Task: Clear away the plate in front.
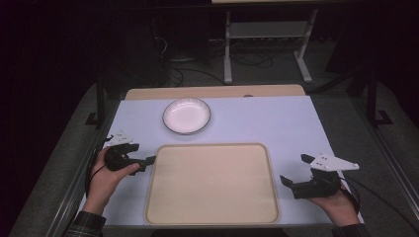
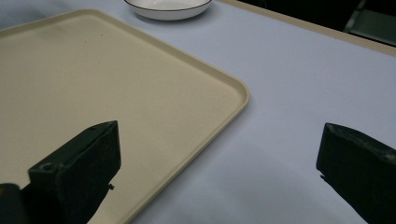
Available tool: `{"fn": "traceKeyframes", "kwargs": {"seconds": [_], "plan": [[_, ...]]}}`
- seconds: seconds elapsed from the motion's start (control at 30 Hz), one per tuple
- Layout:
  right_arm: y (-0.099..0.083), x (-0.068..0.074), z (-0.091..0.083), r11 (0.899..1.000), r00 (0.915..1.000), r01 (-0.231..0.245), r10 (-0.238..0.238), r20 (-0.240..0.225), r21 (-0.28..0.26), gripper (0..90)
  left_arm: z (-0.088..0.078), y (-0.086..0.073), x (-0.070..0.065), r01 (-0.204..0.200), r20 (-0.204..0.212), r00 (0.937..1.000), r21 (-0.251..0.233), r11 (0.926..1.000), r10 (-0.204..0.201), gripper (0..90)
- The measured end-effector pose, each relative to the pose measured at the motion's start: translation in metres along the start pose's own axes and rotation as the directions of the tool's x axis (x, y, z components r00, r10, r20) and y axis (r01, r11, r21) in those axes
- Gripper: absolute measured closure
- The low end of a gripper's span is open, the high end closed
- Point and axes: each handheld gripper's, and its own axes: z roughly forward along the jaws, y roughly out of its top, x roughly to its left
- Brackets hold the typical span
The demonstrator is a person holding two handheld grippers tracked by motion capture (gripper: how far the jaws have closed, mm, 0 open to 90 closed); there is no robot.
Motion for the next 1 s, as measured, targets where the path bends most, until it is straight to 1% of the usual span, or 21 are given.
{"fn": "traceKeyframes", "kwargs": {"seconds": [0.2,0.43,0.6,0.73,1.0], "plan": [[0.000,0.001,0.001,1.000,1.0000,0.002,-0.002,-0.005,0.001,0.0,0.005,0.008,0.001,0.001,0.004,1.0000,-0.008,1.0000,-0.001,14.9],[0.001,0.000,0.001,1.000,1.0000,0.002,-0.002,-0.003,-0.002,0.0,0.009,0.017,0.003,0.002,0.015,0.9999,-0.016,0.9999,-0.002,15.0],[0.000,-0.001,0.000,1.000,1.0000,-0.003,0.003,-0.003,-0.006,0.0,0.015,0.027,0.002,0.003,0.024,0.9997,-0.026,0.9997,-0.003,15.0],[0.001,0.000,0.000,1.000,1.0000,0.000,0.000,-0.003,-0.006,0.0,0.018,0.031,0.003,-0.001,0.027,0.9996,-0.026,0.9997,0.002,15.0],[0.000,0.000,-0.001,1.000,1.0000,-0.001,0.001,-0.003,-0.008,0.0,0.023,0.040,0.004,0.007,0.029,0.9995,-0.037,0.9993,-0.006,15.3]]}}
